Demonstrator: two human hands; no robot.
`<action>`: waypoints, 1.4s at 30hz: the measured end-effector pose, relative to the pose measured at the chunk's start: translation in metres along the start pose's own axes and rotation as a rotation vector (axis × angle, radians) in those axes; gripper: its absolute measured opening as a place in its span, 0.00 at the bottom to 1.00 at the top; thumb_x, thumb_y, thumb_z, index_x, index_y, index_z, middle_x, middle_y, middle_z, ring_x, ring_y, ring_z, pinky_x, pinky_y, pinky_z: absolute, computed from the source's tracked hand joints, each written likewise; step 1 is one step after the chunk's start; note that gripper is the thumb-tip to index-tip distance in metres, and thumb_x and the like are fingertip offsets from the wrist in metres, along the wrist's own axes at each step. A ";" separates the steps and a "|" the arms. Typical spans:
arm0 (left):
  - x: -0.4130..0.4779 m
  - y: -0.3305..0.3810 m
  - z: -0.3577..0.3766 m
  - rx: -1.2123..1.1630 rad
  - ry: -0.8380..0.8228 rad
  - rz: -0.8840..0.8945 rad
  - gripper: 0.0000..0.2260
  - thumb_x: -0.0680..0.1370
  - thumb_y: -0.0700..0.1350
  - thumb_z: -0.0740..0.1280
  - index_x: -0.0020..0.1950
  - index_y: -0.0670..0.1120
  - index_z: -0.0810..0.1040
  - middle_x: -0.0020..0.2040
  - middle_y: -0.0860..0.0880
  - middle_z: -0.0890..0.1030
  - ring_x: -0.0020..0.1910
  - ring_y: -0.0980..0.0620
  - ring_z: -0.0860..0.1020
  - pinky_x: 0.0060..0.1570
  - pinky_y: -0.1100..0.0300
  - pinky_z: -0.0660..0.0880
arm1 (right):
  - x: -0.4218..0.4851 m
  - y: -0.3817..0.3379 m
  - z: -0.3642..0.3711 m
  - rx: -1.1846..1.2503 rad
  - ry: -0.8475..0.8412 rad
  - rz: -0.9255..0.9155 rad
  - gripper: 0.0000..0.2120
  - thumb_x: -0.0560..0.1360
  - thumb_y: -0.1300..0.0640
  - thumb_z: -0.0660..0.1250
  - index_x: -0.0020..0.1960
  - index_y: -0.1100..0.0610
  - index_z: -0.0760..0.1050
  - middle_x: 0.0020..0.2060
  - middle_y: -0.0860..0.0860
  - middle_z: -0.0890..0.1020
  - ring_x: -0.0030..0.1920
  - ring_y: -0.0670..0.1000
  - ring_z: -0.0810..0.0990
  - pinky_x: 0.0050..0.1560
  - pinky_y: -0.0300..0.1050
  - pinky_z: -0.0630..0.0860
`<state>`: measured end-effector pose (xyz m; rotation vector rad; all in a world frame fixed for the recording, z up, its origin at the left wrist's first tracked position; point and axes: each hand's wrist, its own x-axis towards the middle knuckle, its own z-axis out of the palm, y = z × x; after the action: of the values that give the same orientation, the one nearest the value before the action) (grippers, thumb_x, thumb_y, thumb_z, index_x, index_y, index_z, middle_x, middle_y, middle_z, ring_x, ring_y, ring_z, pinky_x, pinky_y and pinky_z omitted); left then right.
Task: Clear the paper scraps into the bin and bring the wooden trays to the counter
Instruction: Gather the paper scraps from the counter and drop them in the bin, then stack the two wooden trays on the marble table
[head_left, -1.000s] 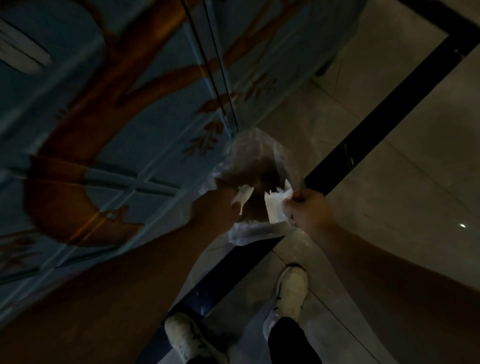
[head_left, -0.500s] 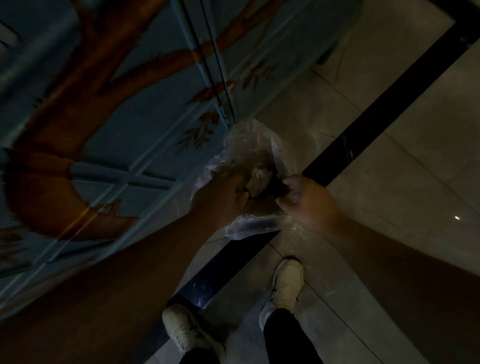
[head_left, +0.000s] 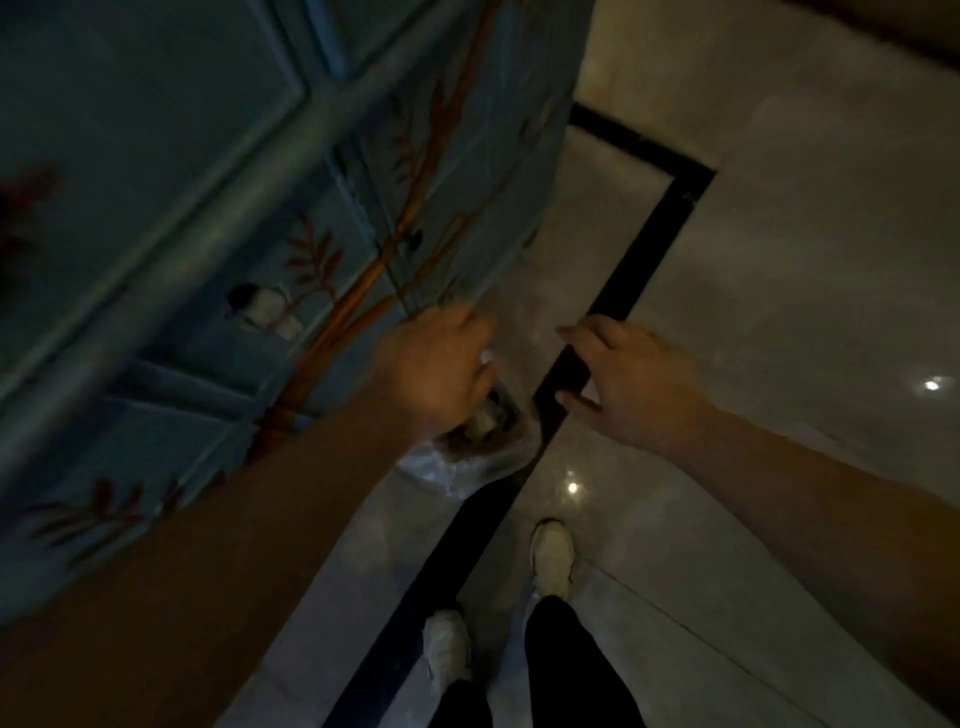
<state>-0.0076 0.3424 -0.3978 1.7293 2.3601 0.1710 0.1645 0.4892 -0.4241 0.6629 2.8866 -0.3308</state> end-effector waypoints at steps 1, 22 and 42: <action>-0.002 0.011 -0.022 0.017 0.017 0.033 0.18 0.75 0.52 0.62 0.57 0.41 0.76 0.53 0.39 0.78 0.51 0.38 0.77 0.44 0.45 0.78 | -0.014 -0.003 -0.021 -0.015 0.019 0.020 0.34 0.70 0.41 0.68 0.72 0.53 0.65 0.66 0.56 0.73 0.61 0.61 0.76 0.55 0.57 0.77; -0.092 0.447 -0.244 0.186 0.264 1.022 0.21 0.77 0.54 0.61 0.68 0.46 0.69 0.60 0.44 0.77 0.55 0.44 0.77 0.47 0.50 0.78 | -0.509 0.039 -0.279 -0.161 0.377 0.830 0.34 0.75 0.38 0.61 0.75 0.49 0.56 0.74 0.54 0.63 0.71 0.56 0.66 0.67 0.52 0.66; -0.288 0.997 -0.162 0.063 0.308 1.730 0.22 0.79 0.56 0.59 0.70 0.49 0.66 0.64 0.49 0.75 0.58 0.49 0.75 0.51 0.52 0.77 | -1.056 0.108 -0.236 -0.214 0.417 1.552 0.34 0.75 0.38 0.61 0.76 0.49 0.57 0.74 0.53 0.65 0.71 0.55 0.67 0.68 0.54 0.68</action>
<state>0.9622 0.3765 0.0039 3.2814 0.2755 0.5842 1.1258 0.2100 0.0001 2.6699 1.7157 0.3622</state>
